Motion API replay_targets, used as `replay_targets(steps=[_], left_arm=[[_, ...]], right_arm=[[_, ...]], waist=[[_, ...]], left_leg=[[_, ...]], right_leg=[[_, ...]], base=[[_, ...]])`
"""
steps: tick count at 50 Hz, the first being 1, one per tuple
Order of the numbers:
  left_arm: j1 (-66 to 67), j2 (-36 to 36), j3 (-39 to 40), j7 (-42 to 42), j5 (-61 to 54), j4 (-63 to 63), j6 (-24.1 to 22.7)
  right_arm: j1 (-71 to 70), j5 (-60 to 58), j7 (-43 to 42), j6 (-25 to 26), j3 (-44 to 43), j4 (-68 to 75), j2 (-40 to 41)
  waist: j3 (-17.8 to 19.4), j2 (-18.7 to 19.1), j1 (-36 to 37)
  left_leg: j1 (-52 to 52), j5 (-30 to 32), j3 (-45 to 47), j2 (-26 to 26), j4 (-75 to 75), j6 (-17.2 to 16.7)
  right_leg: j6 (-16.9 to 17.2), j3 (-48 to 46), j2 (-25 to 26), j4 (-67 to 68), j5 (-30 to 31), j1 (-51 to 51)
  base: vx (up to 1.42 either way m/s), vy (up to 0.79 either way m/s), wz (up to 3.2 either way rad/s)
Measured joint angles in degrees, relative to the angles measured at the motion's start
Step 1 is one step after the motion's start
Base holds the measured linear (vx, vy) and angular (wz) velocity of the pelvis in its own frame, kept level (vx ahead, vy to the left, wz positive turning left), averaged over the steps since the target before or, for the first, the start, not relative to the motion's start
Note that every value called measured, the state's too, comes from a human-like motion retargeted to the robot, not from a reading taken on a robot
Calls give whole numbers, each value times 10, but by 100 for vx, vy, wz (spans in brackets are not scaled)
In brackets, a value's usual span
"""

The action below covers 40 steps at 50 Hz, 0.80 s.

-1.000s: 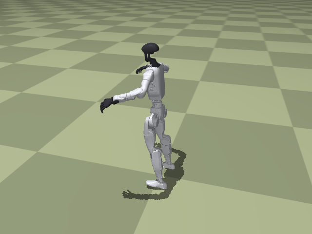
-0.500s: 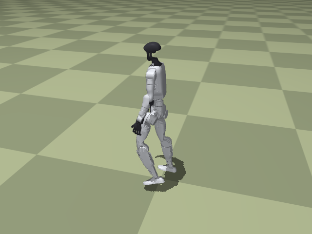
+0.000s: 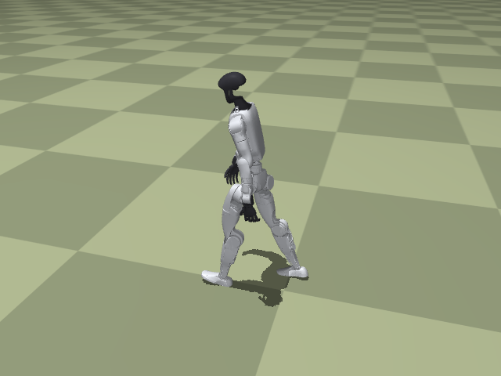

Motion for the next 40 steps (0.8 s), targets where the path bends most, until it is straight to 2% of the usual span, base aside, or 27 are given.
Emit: replay_targets(steps=[5, 10, 12, 17, 21, 24, 27, 30, 32, 34, 35, 40], left_arm=[[-12, 12, -55, -2, 8, 6, -14], [-71, 34, -118, 14, 65, 22, -21], [-113, 43, -133, 27, 97, 33, -16], [-238, 60, -136, 59, 151, 57, -2], [-329, 74, -120, 80, 125, 44, -3], [-384, 84, -111, 93, 69, 13, -9], [-429, 92, -112, 109, 2, -24, -15], [-467, 97, -115, 126, -32, -50, -17], [-484, 95, -116, 128, -19, -58, -21], [-491, 89, -119, 126, 2, -62, -24], [-490, 86, -122, 124, 12, -65, -25], [-442, 60, -128, 95, 75, -89, -25]], right_arm=[[32, 90, -33, -15, -26, -13, 15], [97, 114, -43, -25, -24, -24, 24], [119, 105, -43, -21, -17, -22, 27], [154, 71, -25, -14, 7, -2, 30], [162, 61, 5, -11, 19, 17, 33], [158, 69, 20, -5, 19, 29, 33], [147, 78, 19, 10, 12, 39, 31], [133, 56, 17, 30, -2, 46, 33], [125, 30, 22, 33, -12, 50, 34], [119, 11, 26, 30, -21, 53, 32], [117, 5, 26, 29, -23, 53, 30], [100, -27, 41, 25, -43, 52, 8]], waist=[[-6, -1, -26], [-25, 20, -56], [-31, 27, -70], [-34, 41, -115], [-29, 49, -157], [-18, 49, -189], [0, 38, -222], [21, 24, -245], [27, 24, -252], [24, 29, -256], [20, 32, -259], [-6, 38, -265]], left_leg=[[49, -49, -2, 3, 2, 3], [88, -96, -16, 25, 18, 2], [98, -112, -22, 29, 25, -2], [123, -146, -41, 25, 42, -23], [146, -167, -61, 14, 55, -34], [167, -184, -78, -1, 63, -35], [197, -206, -101, -29, 74, -29], [237, -231, -122, -50, 82, -19], [259, -243, -129, -51, 85, -16], [274, -248, -136, -46, 88, -16], [281, -250, -140, -45, 90, -16], [305, -225, -169, -53, 112, -9]], right_leg=[[-3, 6, 10, 87, 95, -15], [-17, -26, 41, 308, 211, -116], [-30, -53, 41, 390, 216, -170], [-74, -124, 22, 464, 118, -274], [-89, -165, 13, 378, 69, -317], [-84, -179, 12, 237, 76, -319], [-58, -169, 6, 54, 138, -296], [-8, -151, -3, -84, 229, -279], [29, -145, -3, -98, 227, -296], [49, -141, 1, -98, 204, -307], [54, -140, 2, -98, 197, -307], [52, -167, -15, -98, 247, -266]], base=[[54, 23, -10], [52, 24, 8], [46, 21, 25], [43, 17, 41], [41, 12, 51], [43, 6, 58], [47, 1, 72], [53, -3, 55], [55, -6, 30], [57, -8, 28], [59, -9, 33], [64, -13, 31]])
